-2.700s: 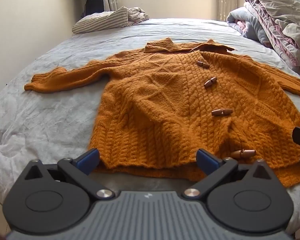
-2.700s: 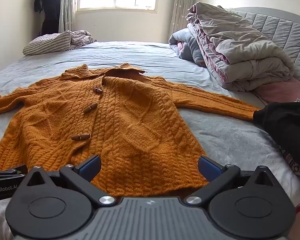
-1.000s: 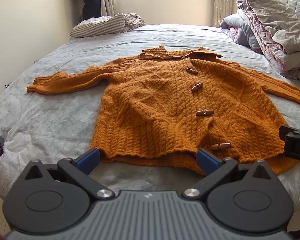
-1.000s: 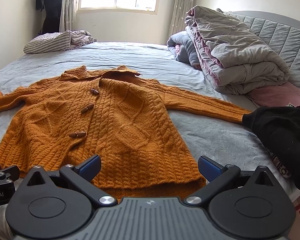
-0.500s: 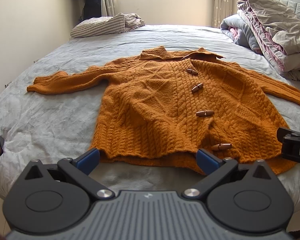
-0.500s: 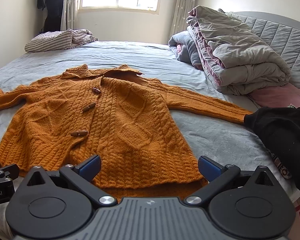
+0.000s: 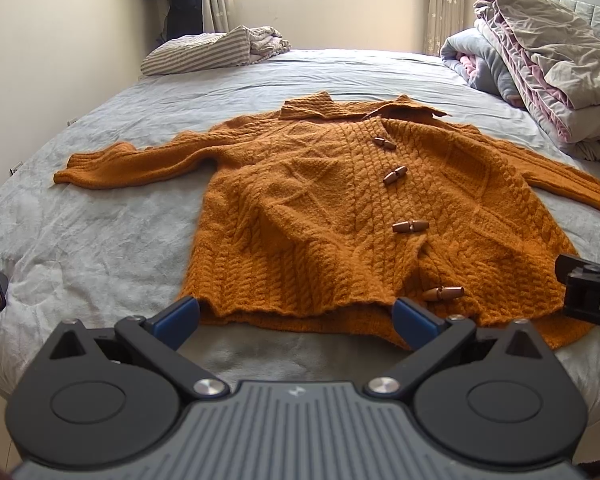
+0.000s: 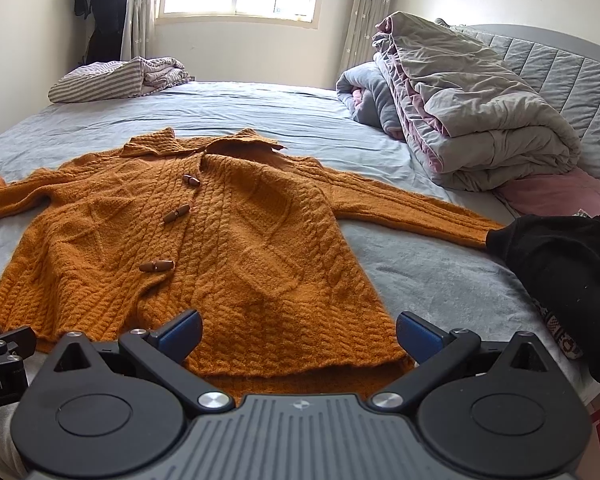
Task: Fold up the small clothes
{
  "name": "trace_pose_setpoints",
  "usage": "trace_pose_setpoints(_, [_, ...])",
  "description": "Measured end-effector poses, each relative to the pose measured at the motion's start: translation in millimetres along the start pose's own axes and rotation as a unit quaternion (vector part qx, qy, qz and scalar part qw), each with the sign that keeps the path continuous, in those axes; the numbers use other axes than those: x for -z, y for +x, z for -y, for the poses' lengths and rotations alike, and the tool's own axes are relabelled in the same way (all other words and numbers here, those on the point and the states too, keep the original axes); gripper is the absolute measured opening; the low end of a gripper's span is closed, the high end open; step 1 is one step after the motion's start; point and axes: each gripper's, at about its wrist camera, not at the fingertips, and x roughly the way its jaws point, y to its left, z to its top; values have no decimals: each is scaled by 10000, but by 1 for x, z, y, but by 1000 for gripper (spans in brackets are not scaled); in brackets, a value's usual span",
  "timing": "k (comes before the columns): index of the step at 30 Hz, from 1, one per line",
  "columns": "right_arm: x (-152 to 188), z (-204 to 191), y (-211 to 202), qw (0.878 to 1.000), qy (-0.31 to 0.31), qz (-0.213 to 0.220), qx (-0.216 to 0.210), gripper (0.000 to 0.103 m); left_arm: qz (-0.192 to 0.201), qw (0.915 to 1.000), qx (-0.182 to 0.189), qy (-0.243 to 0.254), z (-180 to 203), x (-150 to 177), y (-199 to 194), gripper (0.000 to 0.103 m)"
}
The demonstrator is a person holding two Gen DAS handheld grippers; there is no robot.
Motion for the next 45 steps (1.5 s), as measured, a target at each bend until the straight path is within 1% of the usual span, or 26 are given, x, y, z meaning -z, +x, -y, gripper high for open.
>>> trace_pose_setpoints(29, [0, 3, 2, 10000, -3, -15, 2, 103, 19, 10000, -13, 11, -3, 0, 0, 102])
trace_pose_setpoints(33, [-3, 6, 7, 9999, -70, -53, -130, 103, 123, 9999, -44, 93, -11, -4, 3, 102])
trace_pose_setpoints(36, [-6, 13, 9, 9994, -254, 27, -224, 103, 147, 9997, -27, 169, -22, -8, 5, 102])
trace_pose_setpoints(38, [-8, 20, 10, 9991, -308, 121, -263, 103, 269, 9993, -24, 275, -30, -11, 5, 102])
trace_pose_setpoints(42, [-14, 39, 14, 9986, -285, 177, -406, 103, 550, 9965, -227, 581, -46, -17, 4, 102])
trace_pose_setpoints(45, [-17, 54, 18, 9980, -215, 160, -576, 103, 669, 9954, -162, 668, -61, -17, 8, 102])
